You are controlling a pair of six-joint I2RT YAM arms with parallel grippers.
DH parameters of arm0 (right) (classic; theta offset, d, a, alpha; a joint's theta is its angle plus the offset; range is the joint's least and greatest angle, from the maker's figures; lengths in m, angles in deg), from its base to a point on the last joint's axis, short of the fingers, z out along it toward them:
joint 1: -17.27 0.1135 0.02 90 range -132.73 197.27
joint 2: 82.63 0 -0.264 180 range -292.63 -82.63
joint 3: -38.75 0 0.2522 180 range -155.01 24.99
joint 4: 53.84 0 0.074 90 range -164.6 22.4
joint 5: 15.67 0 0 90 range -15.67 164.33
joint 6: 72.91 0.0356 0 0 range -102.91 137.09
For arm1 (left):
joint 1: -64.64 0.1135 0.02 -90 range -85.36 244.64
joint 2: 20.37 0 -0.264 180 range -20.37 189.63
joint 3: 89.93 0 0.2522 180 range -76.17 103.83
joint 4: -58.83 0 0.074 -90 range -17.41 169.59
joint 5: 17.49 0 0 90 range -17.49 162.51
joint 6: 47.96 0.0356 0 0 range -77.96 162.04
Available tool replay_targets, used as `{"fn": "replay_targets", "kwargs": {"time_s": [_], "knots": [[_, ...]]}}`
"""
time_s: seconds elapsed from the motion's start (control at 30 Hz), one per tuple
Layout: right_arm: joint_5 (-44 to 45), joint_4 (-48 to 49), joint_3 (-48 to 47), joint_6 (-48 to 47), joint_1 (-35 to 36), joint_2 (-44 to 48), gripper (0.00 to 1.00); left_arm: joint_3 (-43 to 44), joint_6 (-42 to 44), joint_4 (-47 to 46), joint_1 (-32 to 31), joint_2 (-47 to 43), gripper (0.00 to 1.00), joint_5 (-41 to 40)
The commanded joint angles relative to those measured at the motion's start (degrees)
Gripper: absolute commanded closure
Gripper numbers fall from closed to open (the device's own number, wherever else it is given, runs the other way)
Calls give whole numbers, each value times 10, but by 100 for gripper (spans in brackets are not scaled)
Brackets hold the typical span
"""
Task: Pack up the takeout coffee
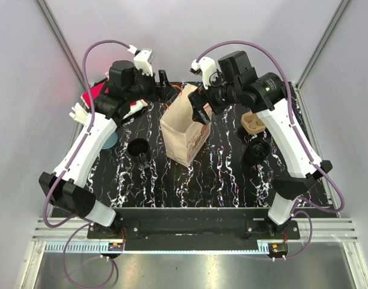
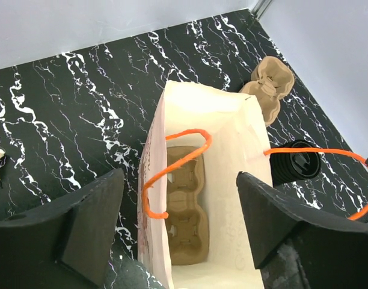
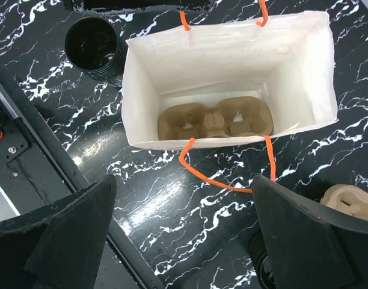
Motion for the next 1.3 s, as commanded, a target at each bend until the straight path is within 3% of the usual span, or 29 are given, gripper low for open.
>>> {"fn": "replay_targets", "kwargs": {"time_s": [0.0,0.2,0.43,0.63,1.03,1.13,1.27], "knots": [[-14,-6,-31,-34,6,28,0,16,12,-27,4,-26,16,19],[-24,13,-8,-77,6,63,0,20,21,-20,4,-29,8,24],[-21,119,182,-165,6,171,0,32,44,12,6,-22,3,35],[32,210,278,-195,6,194,0,38,54,27,6,-9,3,34],[113,294,291,-243,5,143,0,50,60,32,6,10,31,34],[108,295,286,-244,4,131,4,52,65,34,6,18,35,36],[98,298,286,-247,4,121,19,60,71,38,7,33,44,35]]}}
